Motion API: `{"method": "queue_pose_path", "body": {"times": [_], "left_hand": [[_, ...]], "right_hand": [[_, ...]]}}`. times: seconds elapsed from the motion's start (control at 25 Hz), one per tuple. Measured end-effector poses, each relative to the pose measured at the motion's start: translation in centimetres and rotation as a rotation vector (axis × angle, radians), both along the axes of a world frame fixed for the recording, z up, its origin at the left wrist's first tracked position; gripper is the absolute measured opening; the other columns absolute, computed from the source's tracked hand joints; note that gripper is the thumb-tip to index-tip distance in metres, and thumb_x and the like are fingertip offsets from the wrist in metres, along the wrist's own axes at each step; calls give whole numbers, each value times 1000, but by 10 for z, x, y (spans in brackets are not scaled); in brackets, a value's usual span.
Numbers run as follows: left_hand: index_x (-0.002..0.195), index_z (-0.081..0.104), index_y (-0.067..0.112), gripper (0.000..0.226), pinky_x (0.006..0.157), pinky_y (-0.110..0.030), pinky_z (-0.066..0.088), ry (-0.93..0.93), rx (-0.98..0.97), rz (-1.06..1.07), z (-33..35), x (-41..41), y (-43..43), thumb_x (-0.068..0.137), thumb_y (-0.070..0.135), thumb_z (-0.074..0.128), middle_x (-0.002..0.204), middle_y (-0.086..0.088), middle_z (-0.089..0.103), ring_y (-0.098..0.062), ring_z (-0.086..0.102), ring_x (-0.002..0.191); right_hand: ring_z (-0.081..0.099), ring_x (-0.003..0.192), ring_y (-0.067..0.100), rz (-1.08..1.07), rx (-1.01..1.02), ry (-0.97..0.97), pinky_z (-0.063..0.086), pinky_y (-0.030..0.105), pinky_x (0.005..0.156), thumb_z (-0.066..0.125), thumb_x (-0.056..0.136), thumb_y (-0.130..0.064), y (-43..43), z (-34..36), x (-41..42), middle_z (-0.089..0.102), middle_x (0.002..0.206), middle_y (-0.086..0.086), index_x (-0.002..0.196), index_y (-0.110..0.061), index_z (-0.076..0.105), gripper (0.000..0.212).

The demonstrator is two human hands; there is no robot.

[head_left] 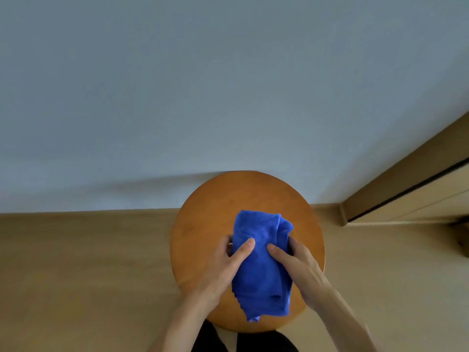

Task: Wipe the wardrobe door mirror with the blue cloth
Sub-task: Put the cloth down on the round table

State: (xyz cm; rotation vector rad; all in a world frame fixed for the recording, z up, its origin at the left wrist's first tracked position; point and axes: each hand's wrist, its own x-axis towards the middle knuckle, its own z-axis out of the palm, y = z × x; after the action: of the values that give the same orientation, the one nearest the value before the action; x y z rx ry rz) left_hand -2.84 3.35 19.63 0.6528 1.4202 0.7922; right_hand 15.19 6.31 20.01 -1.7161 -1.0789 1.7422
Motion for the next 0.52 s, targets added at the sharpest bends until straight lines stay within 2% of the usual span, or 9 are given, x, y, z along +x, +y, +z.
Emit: {"method": "queue_pose_path", "body": {"times": [0.12, 0.2, 0.36, 0.48, 0.52], "left_hand": [[123, 62, 22, 51, 95, -34, 56, -89, -55, 85, -9, 14, 5, 83, 50, 77, 112, 6, 76, -11, 72, 106], [130, 58, 24, 59, 103, -41, 52, -121, -74, 125, -21, 22, 7, 80, 50, 77, 121, 3, 74, -14, 69, 114], [136, 56, 30, 68, 102, -41, 52, -252, -133, 179, -59, 27, 12, 78, 57, 80, 129, 4, 70, -16, 68, 118], [131, 66, 30, 59, 103, -39, 49, -347, -193, 156, -97, 24, 15, 88, 70, 62, 134, -1, 68, -18, 64, 125], [128, 70, 27, 64, 103, -38, 48, -376, -234, 175, -110, 24, 14, 89, 75, 53, 133, -2, 68, -18, 64, 126]], "right_hand": [[73, 94, 18, 96, -42, 44, 58, 42, 89, 69, 91, -25, 24, -13, 5, 76, 100, -2, 107, -17, 66, 17], [73, 93, 15, 128, -65, 72, 59, 40, 87, 69, 91, -20, 34, -21, 5, 76, 101, -1, 107, -18, 67, 17], [73, 98, 17, 117, -127, 105, 58, 40, 89, 71, 88, -19, 43, -52, 12, 76, 105, -2, 112, -19, 68, 24], [73, 102, 19, 45, -202, 136, 56, 40, 90, 75, 76, -23, 40, -85, 18, 76, 109, -2, 114, -22, 68, 39], [73, 102, 18, 29, -233, 133, 56, 40, 90, 75, 74, -24, 38, -96, 18, 76, 110, -2, 115, -23, 68, 41]]}}
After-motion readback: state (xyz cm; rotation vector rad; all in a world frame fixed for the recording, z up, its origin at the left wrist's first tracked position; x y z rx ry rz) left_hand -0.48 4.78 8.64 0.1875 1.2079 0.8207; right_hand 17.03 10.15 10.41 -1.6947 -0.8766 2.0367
